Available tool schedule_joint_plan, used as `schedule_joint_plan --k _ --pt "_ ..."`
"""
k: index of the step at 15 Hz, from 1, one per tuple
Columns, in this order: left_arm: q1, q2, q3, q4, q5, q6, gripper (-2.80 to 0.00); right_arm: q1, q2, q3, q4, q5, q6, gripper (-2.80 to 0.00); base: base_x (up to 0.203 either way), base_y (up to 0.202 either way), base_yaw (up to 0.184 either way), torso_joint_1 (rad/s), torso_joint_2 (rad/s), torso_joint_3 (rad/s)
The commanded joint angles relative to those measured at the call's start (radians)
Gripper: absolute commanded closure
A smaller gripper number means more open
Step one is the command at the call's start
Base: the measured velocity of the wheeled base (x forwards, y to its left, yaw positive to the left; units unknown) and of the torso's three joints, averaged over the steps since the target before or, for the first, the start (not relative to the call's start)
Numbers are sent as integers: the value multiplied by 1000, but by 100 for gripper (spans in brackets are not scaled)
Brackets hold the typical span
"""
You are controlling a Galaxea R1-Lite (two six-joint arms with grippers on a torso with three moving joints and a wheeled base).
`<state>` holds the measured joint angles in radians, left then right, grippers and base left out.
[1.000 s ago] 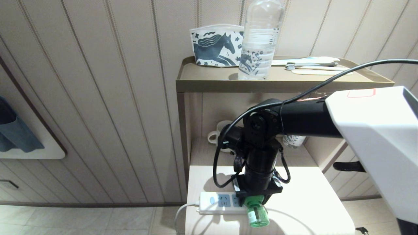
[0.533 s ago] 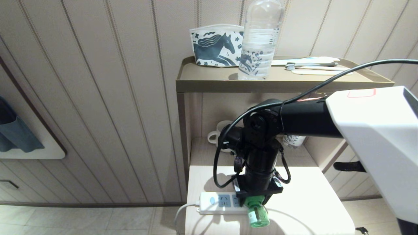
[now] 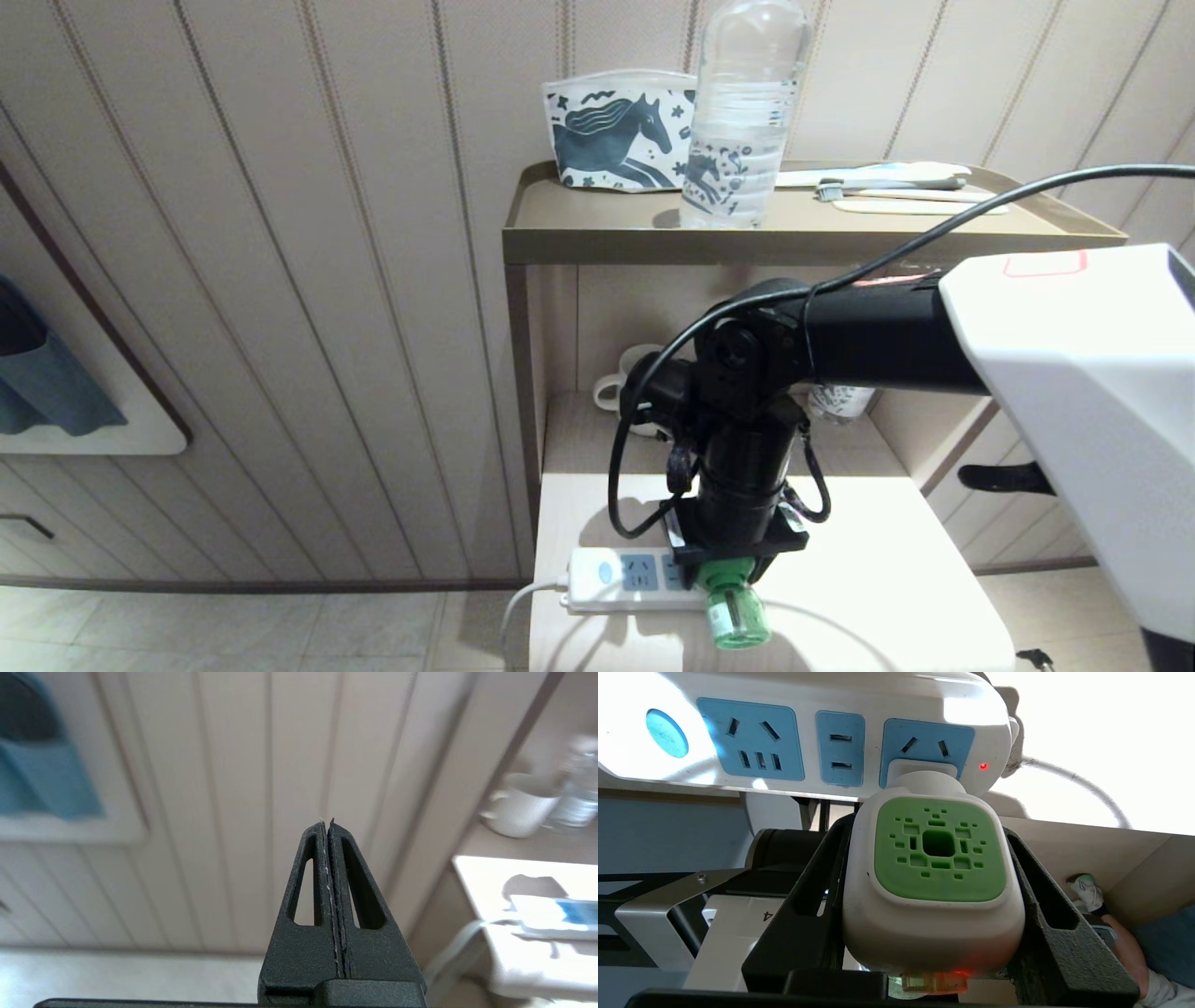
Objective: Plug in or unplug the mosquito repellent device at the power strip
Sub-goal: Hold the socket with your left hand and unplug it with your right hand
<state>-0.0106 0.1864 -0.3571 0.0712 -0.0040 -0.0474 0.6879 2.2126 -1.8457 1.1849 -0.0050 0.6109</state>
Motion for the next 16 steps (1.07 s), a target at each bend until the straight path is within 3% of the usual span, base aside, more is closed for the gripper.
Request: schedule_joint_plan --k 1,6,8,10,12,16 --pt "-27 288 -88 7 -22 -64 0 -1 -25 -4 5 -4 3 0 0 0 0 0 0 0" --pt "-57 807 -199 -38 -249 -197 0 -2 -38 -3 5 -4 4 0 0 0 0 0 0 0" --pt "-61 972 -282 -54 -383 -303 0 -4 -39 -6 5 -4 3 0 0 0 0 0 0 0" --pt "-66 1060 -346 -64 -560 -386 0 -4 -36 -6 5 -4 3 0 0 0 0 0 0 0" --pt "-96 1088 -353 -67 -618 -403 0 -4 -30 -7 4 -4 3 0 0 0 0 0 0 0" --pt "-183 1190 -372 -67 -632 -419 0 -5 -19 -28 4 -3 3 0 0 0 0 0 0 0"
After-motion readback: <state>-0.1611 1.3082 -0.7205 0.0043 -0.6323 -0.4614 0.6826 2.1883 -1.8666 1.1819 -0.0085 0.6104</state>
